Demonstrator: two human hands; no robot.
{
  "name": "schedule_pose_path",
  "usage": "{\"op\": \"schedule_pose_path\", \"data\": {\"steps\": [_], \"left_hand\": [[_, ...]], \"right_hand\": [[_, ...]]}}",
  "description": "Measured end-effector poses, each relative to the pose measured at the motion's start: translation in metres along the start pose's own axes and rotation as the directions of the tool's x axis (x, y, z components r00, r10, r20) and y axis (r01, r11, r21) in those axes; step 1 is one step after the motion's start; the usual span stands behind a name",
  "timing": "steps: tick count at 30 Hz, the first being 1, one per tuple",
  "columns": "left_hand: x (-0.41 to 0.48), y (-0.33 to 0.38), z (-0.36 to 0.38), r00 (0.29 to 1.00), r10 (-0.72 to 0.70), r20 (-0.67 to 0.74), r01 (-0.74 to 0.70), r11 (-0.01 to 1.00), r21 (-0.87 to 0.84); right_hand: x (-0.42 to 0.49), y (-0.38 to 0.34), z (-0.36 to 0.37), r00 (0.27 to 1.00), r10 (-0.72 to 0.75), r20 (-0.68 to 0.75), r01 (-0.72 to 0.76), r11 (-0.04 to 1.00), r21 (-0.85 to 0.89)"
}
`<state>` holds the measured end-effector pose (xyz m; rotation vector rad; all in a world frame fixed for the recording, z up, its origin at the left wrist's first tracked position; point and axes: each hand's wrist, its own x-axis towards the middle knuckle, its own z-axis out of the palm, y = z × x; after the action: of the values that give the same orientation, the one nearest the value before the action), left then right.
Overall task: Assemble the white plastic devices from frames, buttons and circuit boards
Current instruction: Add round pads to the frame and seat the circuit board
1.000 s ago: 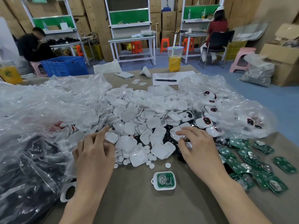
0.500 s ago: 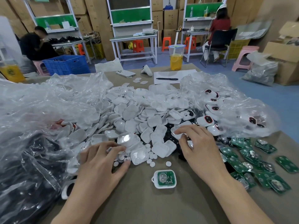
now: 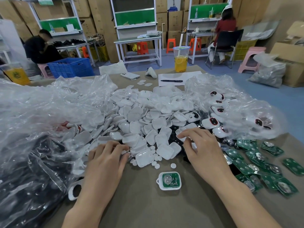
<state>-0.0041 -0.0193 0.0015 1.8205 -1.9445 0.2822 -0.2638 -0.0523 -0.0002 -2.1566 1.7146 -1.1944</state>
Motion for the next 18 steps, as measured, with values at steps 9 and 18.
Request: {"op": "schedule_pose_path", "data": {"steps": [9, 18], "left_hand": [[-0.0024, 0.0035, -0.0081, 0.994, 0.094, 0.048, -0.085, 0.982, -0.168], [-0.0036, -0.0008, -0.0056, 0.998, 0.042, 0.053, -0.026, 0.961, -0.276]], "right_hand": [[-0.0003, 0.0017, 0.001, 1.0, -0.012, -0.002, 0.012, 1.0, -0.006], [0.0013, 0.0082, 0.0011, 0.996, 0.089, 0.003, -0.089, 0.991, -0.098]]}}
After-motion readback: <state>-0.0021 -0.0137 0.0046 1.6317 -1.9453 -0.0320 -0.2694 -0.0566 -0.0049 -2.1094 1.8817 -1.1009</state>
